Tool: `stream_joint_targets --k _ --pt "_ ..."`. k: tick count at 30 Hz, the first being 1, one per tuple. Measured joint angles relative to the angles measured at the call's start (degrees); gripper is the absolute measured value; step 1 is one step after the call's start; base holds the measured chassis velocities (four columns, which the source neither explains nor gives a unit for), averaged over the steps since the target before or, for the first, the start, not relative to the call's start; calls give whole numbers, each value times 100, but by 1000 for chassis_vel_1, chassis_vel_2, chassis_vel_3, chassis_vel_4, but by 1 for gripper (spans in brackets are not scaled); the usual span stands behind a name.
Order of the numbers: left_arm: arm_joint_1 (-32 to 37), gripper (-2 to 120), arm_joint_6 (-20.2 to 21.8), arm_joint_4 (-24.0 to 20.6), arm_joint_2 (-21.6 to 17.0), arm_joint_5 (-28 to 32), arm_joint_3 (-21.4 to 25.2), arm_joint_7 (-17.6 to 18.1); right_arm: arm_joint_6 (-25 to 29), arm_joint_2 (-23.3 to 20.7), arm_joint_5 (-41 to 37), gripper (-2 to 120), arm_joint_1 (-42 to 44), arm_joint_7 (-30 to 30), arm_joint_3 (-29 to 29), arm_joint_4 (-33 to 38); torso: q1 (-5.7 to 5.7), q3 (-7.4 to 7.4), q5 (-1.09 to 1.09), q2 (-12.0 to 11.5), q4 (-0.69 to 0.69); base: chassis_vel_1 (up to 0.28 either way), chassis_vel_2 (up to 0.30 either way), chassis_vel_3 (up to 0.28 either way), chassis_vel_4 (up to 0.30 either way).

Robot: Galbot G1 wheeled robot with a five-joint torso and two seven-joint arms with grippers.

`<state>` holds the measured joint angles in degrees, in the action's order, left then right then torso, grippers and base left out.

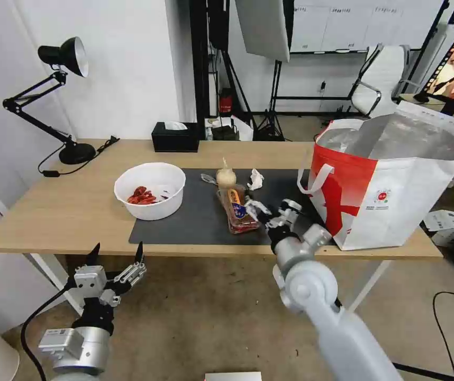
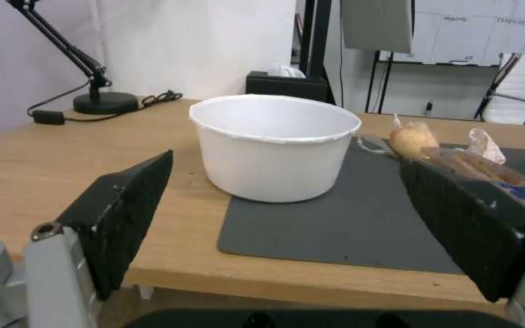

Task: Pick up the trash from the table and place it into the takeout bag.

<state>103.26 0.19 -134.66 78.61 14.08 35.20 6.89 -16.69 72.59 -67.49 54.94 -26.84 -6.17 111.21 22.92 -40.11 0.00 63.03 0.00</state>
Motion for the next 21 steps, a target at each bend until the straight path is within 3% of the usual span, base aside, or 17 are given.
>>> stream_joint_targets --k 4,12,18,21 --pt "16 100 -26 -18 62 -17 -2 0 -417 46 -1200 100 -297 -633 0 -140 0 0 0 0 1 0 0 0 0" --pt "27 100 -43 -76 68 -14 35 0 -443 14 -1934 100 -549 -1244 -43 -74 0 0 -1 0 0 0 0 0 0" --pt "21 100 -45 -115 9 53 41 0 -446 -340 -1298 97 -991 -437 164 -127 0 1 0 0 -1 0 0 0 0" --pt "-20 100 -29 -120 -91 138 23 3 -480 -822 207 87 -1549 932 634 -547 0 1 1 0 0 0 0 0 0"
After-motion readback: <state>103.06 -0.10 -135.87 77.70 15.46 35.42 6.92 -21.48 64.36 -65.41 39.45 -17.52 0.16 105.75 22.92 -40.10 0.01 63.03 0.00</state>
